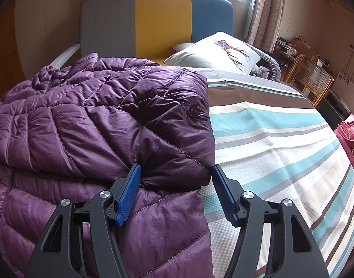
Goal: Fold large clothes
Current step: 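Grasp the other sleeve cuff with the left gripper, then fold the held sleeve across the jacket body with the left gripper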
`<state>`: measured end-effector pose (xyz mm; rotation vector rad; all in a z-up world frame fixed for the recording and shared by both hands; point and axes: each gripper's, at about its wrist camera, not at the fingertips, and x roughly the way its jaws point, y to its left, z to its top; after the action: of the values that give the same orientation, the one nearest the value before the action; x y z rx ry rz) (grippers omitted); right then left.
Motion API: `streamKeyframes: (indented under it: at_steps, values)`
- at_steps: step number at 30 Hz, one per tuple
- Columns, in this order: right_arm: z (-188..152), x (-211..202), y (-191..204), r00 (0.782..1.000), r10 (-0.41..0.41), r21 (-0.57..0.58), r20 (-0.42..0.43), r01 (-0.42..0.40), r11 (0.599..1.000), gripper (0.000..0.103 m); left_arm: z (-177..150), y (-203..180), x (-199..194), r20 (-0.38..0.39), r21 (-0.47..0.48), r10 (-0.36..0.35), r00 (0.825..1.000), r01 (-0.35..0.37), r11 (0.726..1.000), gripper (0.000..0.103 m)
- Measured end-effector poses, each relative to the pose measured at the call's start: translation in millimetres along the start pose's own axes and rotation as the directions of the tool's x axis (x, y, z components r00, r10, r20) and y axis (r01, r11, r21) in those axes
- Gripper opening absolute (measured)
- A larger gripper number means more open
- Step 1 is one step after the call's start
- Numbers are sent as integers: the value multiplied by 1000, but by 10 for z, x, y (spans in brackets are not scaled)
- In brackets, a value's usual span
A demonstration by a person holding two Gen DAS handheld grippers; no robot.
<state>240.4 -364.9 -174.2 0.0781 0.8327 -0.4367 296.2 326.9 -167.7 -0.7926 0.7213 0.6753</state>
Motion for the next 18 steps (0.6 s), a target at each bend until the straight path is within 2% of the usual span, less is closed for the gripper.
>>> streamKeyframes:
  at_steps: [4, 7, 9, 13, 18]
  values:
    - [-1, -1, 1, 1000, 0, 0, 0, 0, 1000, 63, -50, -277, -324, 123, 94, -21, 992, 9, 996, 7]
    - [-1, -2, -3, 1000, 1, 1, 0, -1, 1000, 63, -160, -653, -639, 218, 228, -99, 971, 48, 972, 7]
    - [1, 2, -4, 1000, 3, 3, -1, -3, 1000, 63, -263, -841, -795, 240, 298, -147, 960, 71, 952, 7]
    - [2, 14, -17, 1000, 8, 7, -1, -8, 1000, 63, -582, -1299, -1051, 234, 458, -249, 940, 119, 881, 7]
    - [0, 21, -21, 1000, 17, 17, -2, -17, 1000, 63, -1135, -1822, -1251, 151, 627, -350, 925, 184, 757, 7]
